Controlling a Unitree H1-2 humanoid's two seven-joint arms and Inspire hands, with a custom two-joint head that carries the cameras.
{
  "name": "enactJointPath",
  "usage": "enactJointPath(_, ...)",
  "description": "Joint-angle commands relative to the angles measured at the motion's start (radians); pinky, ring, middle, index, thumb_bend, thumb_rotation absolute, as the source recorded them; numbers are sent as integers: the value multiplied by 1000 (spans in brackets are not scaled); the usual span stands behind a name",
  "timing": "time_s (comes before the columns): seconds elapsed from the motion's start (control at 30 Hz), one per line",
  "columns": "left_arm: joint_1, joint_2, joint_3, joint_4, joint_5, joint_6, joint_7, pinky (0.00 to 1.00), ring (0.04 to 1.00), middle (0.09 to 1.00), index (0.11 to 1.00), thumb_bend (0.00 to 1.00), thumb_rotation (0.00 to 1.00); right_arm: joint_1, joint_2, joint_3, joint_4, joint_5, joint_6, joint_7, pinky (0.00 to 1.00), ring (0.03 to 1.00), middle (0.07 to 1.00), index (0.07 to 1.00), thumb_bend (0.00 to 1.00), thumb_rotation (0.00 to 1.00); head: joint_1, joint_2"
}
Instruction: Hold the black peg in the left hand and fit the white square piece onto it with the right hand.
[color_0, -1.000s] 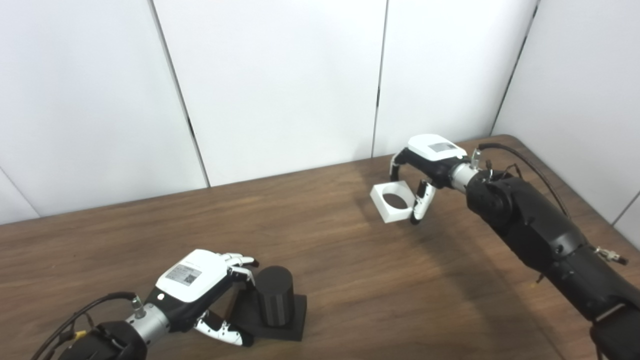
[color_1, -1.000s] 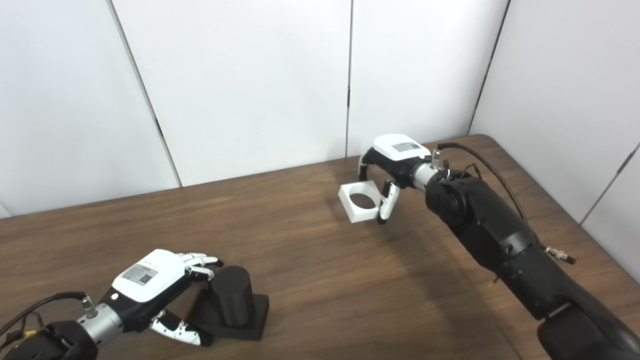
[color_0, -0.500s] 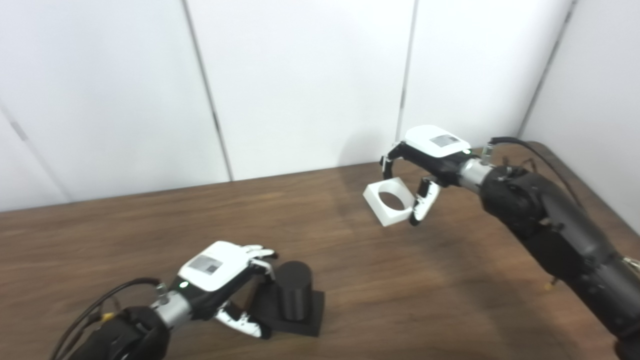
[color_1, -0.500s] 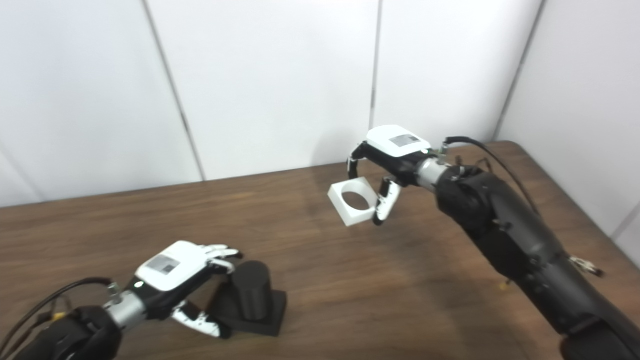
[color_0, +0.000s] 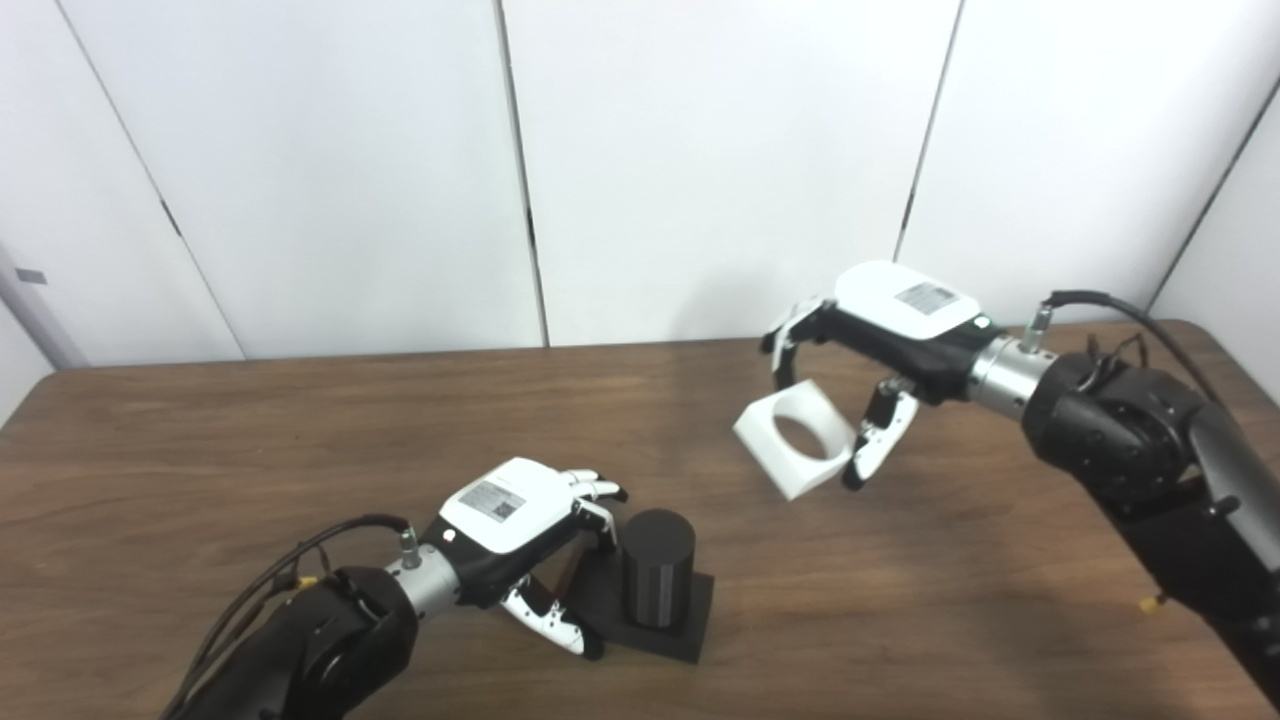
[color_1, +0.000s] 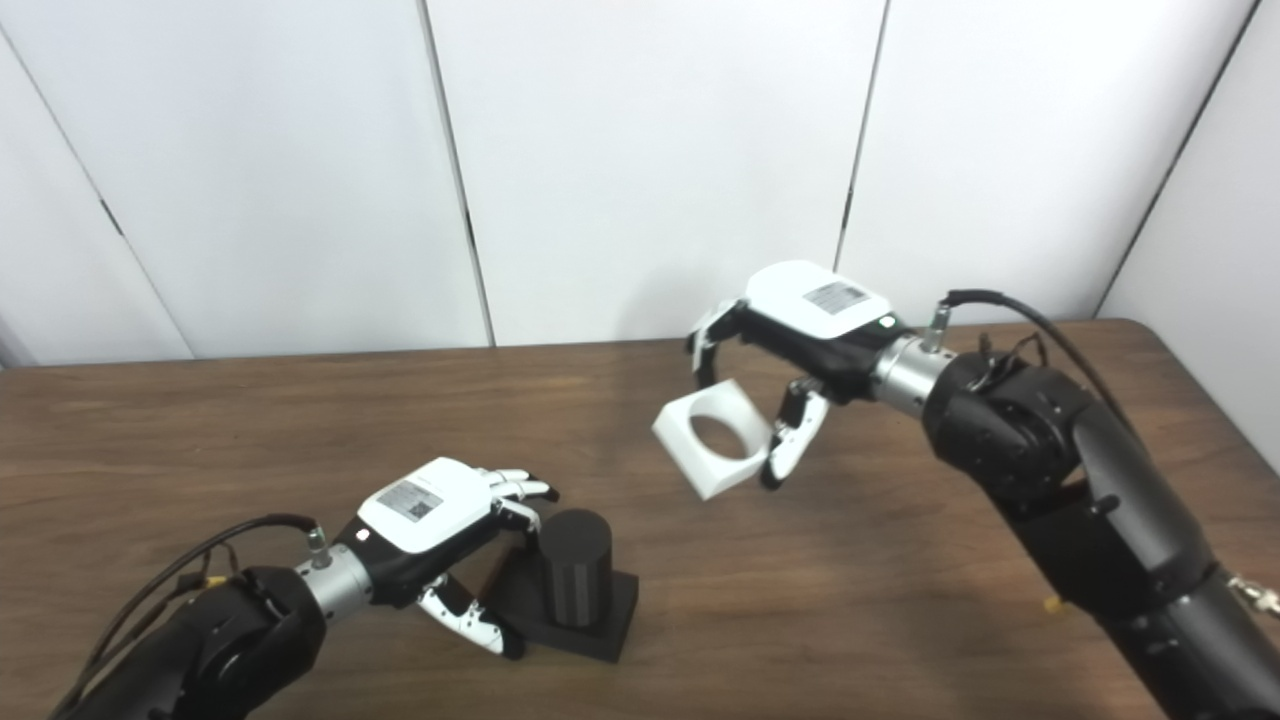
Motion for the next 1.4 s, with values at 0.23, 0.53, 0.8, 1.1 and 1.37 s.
enactJointPath(0.23, 24, -21, -51, 47, 66, 4, -57, 826, 904, 899, 491, 521, 78, -36, 46, 2, -97, 28, 5, 52, 652, 760, 752, 479, 520, 135, 19, 8)
enactJointPath(0.53, 25, -36, -49, 53, 68, 11, -49, 831, 909, 892, 490, 521, 78, -36, 103, 22, -112, 26, -5, 73, 654, 770, 754, 479, 519, 136, 41, 14)
enactJointPath(0.8, 17, -36, -52, 45, 70, 19, -72, 845, 927, 907, 491, 520, 80, -27, 140, 44, -100, 32, -15, 77, 662, 766, 752, 479, 519, 137, 48, 17)
enactJointPath(1.1, 17, -38, -53, 40, 65, 20, -75, 846, 928, 904, 491, 520, 80, -20, 149, 51, -87, 25, -30, 69, 656, 759, 747, 478, 518, 136, 52, 21)
enactJointPath(1.37, 20, -40, -55, 24, 62, 29, -92, 849, 934, 913, 492, 519, 81, -13, 146, 48, -82, 28, -30, 72, 651, 757, 750, 479, 519, 134, 54, 26)
